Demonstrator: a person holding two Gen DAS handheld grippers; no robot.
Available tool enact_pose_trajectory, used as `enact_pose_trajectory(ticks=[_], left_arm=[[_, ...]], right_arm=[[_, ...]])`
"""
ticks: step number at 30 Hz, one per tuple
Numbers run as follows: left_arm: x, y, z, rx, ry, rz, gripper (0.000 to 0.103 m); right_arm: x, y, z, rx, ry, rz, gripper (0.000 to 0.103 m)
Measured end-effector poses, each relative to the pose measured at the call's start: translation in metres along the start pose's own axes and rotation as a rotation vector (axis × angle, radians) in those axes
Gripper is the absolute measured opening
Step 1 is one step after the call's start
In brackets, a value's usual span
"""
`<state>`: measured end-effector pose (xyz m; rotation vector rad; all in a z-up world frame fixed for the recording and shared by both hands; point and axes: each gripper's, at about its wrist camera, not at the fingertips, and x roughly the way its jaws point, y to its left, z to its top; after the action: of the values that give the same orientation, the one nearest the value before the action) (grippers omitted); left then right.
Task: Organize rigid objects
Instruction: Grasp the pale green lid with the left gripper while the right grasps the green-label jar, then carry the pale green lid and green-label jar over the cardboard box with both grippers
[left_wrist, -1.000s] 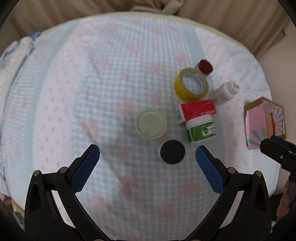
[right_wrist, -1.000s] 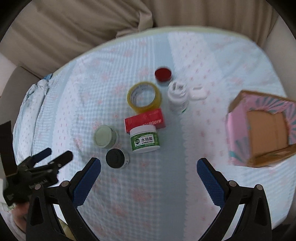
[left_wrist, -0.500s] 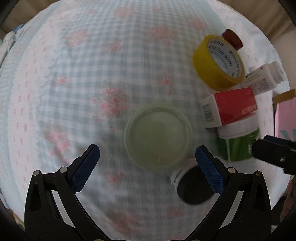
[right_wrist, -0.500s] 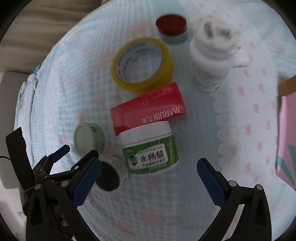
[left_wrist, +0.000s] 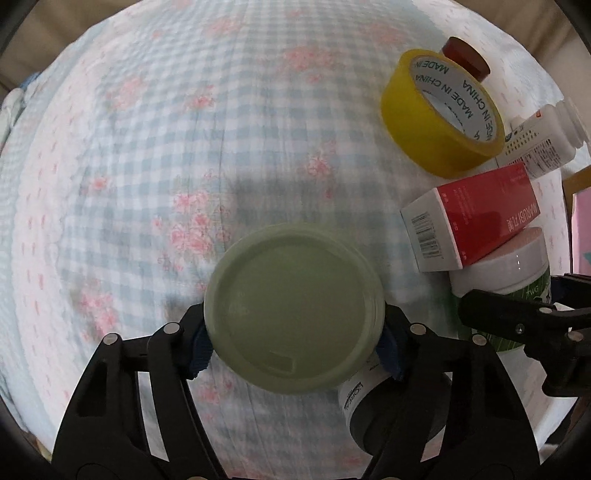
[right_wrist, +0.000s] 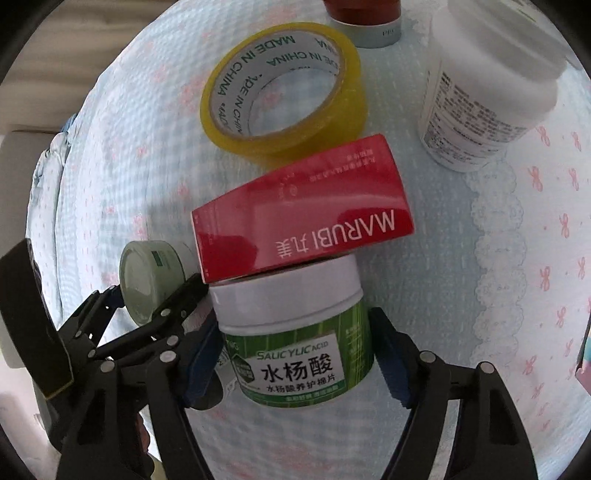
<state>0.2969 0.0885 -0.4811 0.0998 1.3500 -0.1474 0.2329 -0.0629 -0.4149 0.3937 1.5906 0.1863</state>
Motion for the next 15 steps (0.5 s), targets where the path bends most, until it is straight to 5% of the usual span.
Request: enact_pose_trajectory(ticks=[15], left_arm=[[-0.039, 0.012, -0.011, -0.045, -0.013, -0.014, 0.067]], right_arm=[[-0.012, 0.010, -0.015, 0.015, -0.021, -0.004, 0.071]])
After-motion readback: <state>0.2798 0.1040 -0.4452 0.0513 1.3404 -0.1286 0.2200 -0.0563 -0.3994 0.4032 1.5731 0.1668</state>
